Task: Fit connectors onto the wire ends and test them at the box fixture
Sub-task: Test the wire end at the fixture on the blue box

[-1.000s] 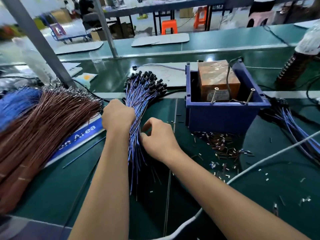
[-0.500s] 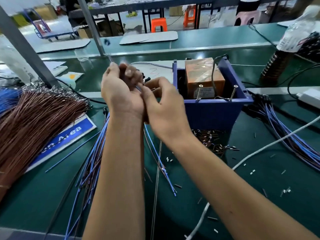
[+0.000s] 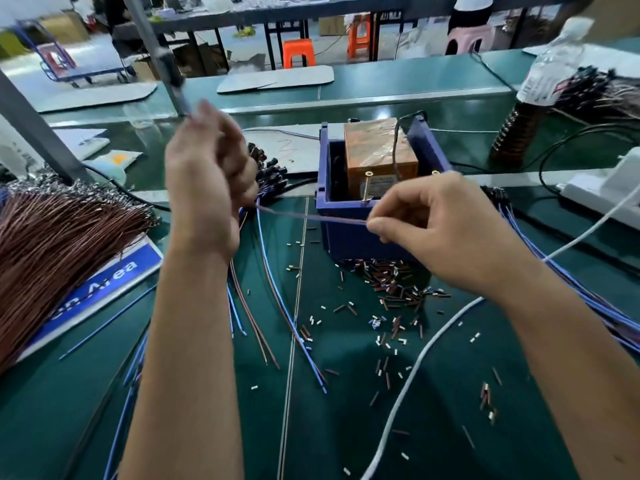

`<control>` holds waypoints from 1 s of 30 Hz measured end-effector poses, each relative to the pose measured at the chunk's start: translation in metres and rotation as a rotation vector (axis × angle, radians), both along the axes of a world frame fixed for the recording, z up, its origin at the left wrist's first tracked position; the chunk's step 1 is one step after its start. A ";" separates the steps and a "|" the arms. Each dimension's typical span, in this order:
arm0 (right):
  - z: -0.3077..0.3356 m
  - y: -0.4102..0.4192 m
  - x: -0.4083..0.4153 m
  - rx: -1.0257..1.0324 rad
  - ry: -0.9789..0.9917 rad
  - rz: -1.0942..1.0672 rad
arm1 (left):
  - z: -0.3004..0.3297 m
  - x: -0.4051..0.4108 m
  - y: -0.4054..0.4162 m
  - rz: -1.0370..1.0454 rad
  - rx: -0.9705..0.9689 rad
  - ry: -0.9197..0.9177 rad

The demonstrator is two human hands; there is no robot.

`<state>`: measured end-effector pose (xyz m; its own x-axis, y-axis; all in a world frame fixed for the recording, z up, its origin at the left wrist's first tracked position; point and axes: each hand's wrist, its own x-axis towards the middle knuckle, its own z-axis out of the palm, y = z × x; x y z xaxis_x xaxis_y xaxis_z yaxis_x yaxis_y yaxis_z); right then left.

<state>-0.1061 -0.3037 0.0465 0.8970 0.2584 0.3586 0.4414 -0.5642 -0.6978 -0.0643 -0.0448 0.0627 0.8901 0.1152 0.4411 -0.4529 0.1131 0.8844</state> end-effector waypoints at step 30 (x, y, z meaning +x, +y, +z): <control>-0.074 -0.040 0.004 0.385 0.347 0.082 | -0.091 -0.022 -0.088 -0.116 0.939 -0.188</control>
